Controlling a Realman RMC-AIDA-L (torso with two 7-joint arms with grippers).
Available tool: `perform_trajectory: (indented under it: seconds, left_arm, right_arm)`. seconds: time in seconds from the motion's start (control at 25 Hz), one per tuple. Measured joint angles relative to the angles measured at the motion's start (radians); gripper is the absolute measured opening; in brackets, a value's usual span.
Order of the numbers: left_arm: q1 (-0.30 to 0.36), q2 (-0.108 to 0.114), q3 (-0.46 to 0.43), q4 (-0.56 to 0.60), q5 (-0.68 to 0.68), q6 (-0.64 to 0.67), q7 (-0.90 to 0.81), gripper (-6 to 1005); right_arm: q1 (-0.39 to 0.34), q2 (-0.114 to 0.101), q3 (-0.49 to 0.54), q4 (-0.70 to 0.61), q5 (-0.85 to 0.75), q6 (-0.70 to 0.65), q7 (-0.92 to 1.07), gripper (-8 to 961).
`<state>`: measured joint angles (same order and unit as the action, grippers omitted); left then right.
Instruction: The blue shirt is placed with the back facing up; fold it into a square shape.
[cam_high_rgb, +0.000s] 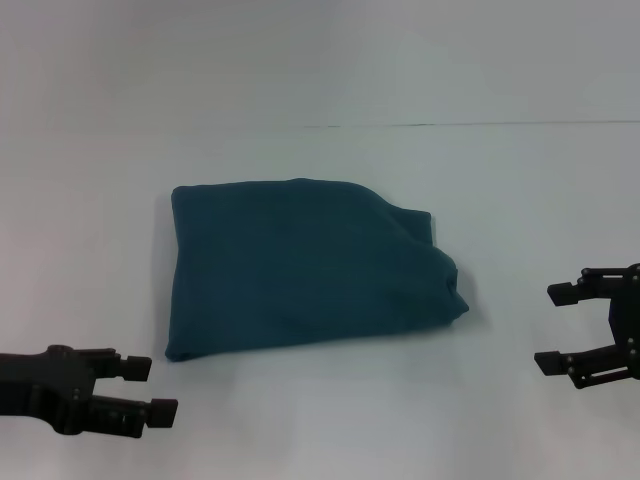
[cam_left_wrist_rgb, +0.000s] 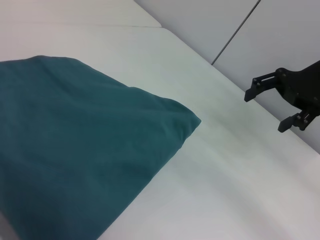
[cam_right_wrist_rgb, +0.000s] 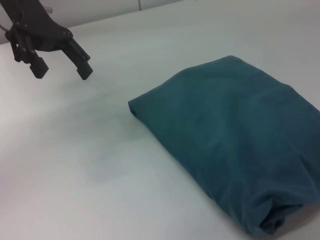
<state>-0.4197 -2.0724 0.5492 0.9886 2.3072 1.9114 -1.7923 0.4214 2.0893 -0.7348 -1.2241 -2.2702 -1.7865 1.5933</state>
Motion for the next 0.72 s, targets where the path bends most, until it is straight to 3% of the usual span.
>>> perform_trajectory:
  seconds: [0.36, 0.72]
  left_arm:
    - [-0.011, 0.005, -0.005, -0.002, -0.008, 0.009, 0.019, 947]
    - [-0.040, 0.020, -0.005, -0.009, -0.009, 0.113, 0.055, 947]
  right_arm:
    - [0.014, 0.001, 0.000, 0.040, 0.064, -0.025, -0.049, 919]
    - [0.062, -0.002, -0.002, 0.119, 0.068, -0.077, -0.095, 919]
